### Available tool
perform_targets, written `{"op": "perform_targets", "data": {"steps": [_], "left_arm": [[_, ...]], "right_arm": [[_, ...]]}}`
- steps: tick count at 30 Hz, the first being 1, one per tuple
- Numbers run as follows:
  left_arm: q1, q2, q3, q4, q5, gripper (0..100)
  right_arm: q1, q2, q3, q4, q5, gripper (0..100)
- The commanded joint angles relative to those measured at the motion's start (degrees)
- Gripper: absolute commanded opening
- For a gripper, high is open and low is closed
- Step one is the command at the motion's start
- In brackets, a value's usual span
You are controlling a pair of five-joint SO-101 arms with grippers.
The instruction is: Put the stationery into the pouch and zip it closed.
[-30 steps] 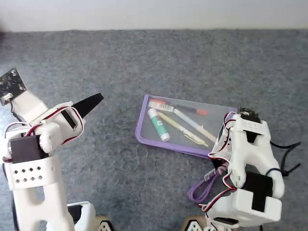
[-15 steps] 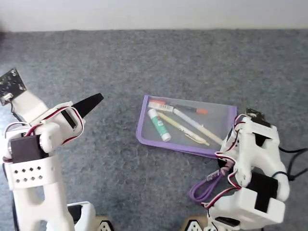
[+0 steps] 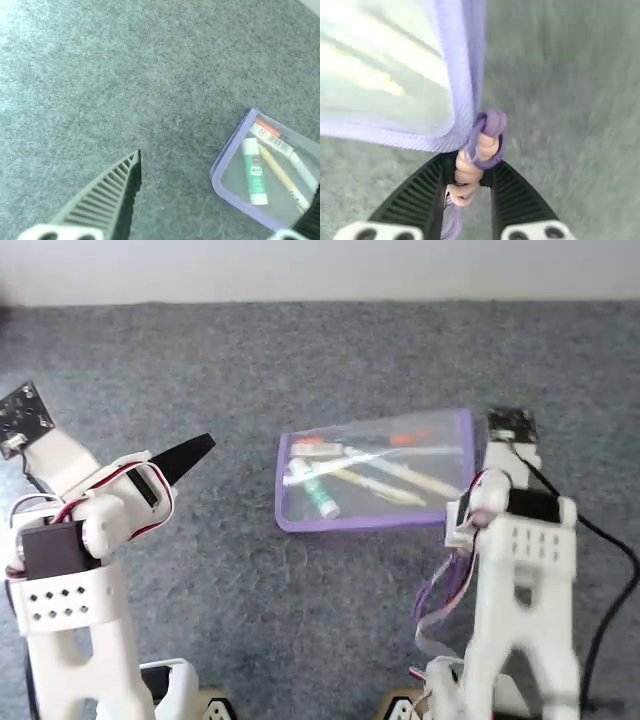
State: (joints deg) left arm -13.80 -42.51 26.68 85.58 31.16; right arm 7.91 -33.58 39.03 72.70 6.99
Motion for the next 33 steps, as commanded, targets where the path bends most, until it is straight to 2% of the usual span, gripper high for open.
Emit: {"op": "perform_targets", "data": {"steps": [1,8,13,16,25,33], "left_arm": [[0.18,-1.49,-0.57,-0.97,0.44,49],[5.8,-1.93,-0.66,-0.62,-2.46,49],[11.87,-1.93,-0.75,-0.62,-3.43,49],[13.27,-1.93,-0.75,-0.62,-3.43,49],[13.63,-1.93,-4.44,0.79,-3.16,49],[13.71,-1.93,-9.36,11.16,-1.58,49]], "right_arm": [[-6.29,-16.31,-0.26,0.31,4.48,0.8],[-18.24,-30.37,-0.62,-0.57,5.98,0.8],[-25.98,-34.59,-0.62,-6.81,5.71,0.8],[-29.05,-35.03,-0.53,-10.33,5.71,0.8],[-29.85,-35.03,-0.26,-14.99,5.63,0.8],[-29.93,-34.95,-0.09,-16.13,5.54,0.8]]}}
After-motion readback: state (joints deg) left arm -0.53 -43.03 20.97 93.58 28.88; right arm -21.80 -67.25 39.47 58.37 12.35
